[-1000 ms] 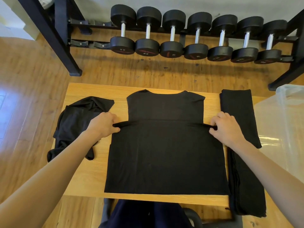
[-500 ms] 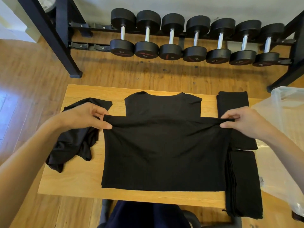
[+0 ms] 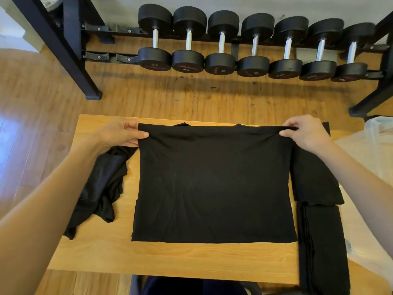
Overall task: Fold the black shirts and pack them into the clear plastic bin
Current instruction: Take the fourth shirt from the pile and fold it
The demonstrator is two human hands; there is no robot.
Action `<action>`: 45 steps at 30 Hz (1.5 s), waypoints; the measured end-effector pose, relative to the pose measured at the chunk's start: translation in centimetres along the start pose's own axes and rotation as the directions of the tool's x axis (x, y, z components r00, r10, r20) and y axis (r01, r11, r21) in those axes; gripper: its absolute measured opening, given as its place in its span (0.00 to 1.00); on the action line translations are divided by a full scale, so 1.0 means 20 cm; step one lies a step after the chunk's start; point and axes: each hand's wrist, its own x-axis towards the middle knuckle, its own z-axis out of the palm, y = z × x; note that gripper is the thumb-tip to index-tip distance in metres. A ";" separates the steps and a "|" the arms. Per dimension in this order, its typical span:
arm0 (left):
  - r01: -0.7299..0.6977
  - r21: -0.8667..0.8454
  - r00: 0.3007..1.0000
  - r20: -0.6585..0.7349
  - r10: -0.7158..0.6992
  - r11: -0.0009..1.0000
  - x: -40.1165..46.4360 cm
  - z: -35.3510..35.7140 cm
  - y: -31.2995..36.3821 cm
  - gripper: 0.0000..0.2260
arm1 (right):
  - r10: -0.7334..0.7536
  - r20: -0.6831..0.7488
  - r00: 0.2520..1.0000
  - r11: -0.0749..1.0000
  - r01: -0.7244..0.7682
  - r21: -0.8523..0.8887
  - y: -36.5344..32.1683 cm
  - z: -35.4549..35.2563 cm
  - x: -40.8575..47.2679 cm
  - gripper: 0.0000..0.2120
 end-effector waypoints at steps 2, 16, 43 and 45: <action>0.025 0.015 0.997 -0.070 -0.024 1.000 0.05 0.05 -0.05 0.09 | 0.011 -0.032 0.999 0.997 -0.014 -0.074 0.01 0.06 0.03 0.11; -0.025 -0.076 0.993 -0.120 0.016 0.997 0.12 0.05 -0.04 0.05 | -0.019 -0.207 0.978 0.944 -0.051 -0.327 0.01 0.17 0.11 0.11; -0.257 0.877 0.811 -0.033 0.584 0.406 0.06 0.83 -0.37 0.27 | -0.077 -0.271 0.960 0.950 -0.011 -0.311 0.12 0.79 -0.30 0.32; -0.254 0.863 0.810 -0.057 0.584 0.437 0.01 0.85 -0.39 0.27 | -0.067 -0.282 0.957 0.950 -0.025 -0.310 0.08 0.79 -0.36 0.32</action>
